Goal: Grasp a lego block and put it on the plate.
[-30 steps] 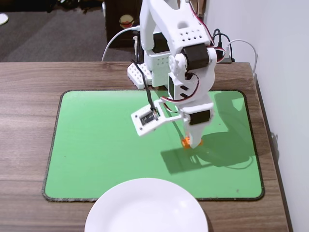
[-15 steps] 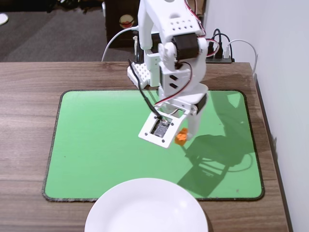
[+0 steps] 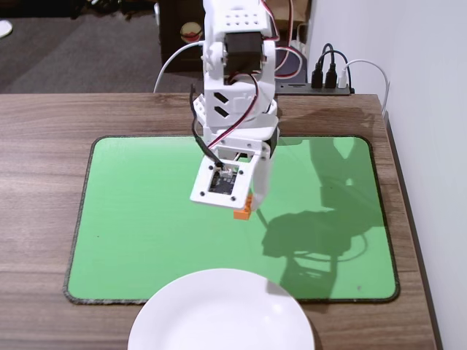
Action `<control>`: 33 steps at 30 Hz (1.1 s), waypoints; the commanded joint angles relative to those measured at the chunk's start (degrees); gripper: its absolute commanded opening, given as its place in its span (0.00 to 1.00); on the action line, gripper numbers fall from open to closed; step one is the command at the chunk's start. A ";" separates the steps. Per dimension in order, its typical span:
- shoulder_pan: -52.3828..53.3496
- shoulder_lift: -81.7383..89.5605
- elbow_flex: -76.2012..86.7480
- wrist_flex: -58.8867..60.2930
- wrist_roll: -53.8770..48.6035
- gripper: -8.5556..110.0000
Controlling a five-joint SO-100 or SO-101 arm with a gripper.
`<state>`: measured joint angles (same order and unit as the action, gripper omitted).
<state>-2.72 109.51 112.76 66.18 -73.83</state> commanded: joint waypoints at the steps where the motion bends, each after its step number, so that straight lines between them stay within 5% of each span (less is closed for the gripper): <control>1: 2.29 2.55 -3.69 -2.46 -2.55 0.10; 16: 8.53 -8.53 -15.47 -16.88 -4.39 0.10; 33: 5.54 -30.85 -32.26 -15.64 -4.31 0.10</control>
<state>3.34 79.10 84.38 50.45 -78.22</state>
